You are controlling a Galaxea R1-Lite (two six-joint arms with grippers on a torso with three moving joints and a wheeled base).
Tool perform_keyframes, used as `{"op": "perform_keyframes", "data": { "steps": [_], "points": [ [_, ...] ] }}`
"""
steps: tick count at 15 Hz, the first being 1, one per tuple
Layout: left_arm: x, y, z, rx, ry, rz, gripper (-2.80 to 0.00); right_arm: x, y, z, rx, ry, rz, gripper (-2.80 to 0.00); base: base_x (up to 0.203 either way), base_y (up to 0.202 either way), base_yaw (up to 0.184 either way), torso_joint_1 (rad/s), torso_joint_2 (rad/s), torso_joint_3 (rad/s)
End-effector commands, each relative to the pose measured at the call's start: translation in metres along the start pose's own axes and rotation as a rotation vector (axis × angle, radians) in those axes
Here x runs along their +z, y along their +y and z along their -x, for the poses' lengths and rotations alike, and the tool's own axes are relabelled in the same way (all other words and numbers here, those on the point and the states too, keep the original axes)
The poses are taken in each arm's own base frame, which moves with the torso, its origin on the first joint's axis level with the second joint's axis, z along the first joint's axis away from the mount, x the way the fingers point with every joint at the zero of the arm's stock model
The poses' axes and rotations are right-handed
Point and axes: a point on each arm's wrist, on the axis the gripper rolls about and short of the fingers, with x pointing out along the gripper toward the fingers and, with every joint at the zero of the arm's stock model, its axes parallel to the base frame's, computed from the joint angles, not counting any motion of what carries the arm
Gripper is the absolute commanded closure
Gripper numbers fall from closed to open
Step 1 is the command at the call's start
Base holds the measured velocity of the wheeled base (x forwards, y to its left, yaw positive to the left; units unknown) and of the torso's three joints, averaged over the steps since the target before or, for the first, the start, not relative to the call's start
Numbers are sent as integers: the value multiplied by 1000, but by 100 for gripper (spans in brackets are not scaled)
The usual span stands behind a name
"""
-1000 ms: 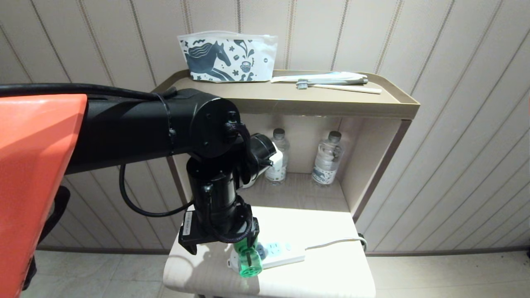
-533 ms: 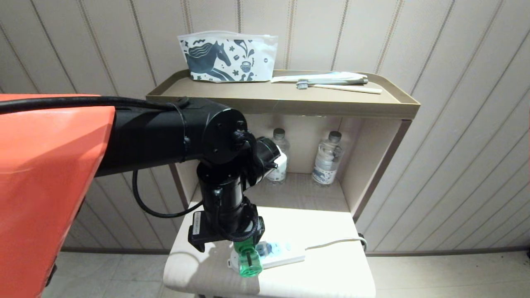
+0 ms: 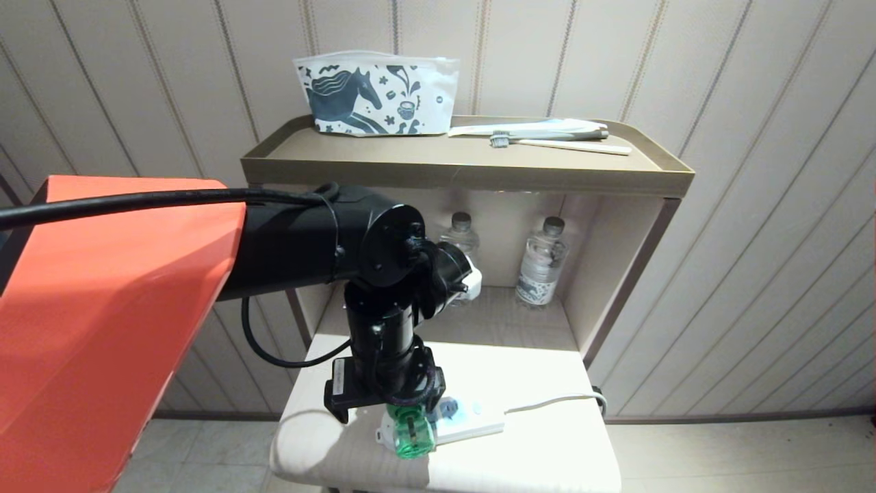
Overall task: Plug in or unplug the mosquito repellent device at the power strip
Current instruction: Hold the socket with your right hand and unplug it with your left hand
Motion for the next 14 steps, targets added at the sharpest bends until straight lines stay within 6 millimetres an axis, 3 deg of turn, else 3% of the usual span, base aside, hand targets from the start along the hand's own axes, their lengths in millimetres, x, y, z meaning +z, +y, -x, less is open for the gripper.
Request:
{"op": "perform_keyframes", "data": {
  "steps": [1,6,14],
  "points": [
    [-2,-4,-1,-7,-5,-5,-280,0,0,0,1,2,5,0,0,0,0,0,0,0],
    [-8,-17,-7,-37,-23,-34,-280,0,0,0,3,2,7,0,0,0,0,0,0,0],
    [-2,-26,-27,-31,-38,-25,-280,0,0,0,3,2,7,0,0,0,0,0,0,0]
  ]
}}
